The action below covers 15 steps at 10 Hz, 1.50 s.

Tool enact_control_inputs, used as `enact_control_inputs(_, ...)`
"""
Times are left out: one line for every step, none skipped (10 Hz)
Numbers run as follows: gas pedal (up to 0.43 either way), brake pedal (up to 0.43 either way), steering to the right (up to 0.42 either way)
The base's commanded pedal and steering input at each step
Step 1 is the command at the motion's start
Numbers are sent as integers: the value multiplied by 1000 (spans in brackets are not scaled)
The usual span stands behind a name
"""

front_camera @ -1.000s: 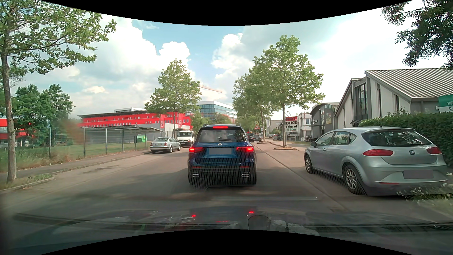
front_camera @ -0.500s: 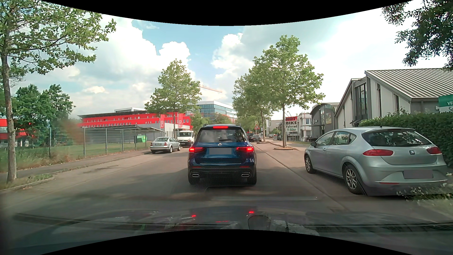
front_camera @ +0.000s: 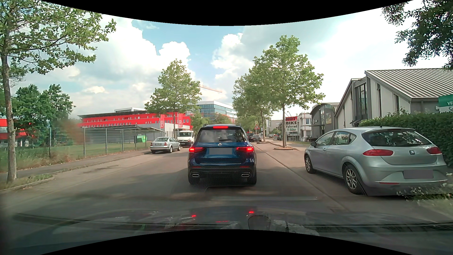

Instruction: Follow the waypoints while adhering to traffic rules and regulations

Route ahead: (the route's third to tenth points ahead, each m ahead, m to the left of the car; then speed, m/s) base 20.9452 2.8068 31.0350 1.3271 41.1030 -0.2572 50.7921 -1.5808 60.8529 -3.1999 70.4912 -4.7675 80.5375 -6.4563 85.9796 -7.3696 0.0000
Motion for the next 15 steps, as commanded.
enact_control_inputs(0, 268, -5)
enact_control_inputs(0, 268, -5)
enact_control_inputs(0, 268, -4)
enact_control_inputs(0, 268, -5)
enact_control_inputs(0, 268, -5)
enact_control_inputs(0, 268, -5)
enact_control_inputs(0, 268, -5)
enact_control_inputs(0, 268, -5)
enact_control_inputs(0, 268, -5)
enact_control_inputs(0, 268, -4)
enact_control_inputs(0, 268, -4)
enact_control_inputs(0, 268, -5)
enact_control_inputs(0, 268, -5)
enact_control_inputs(0, 268, -5)
enact_control_inputs(0, 268, -5)
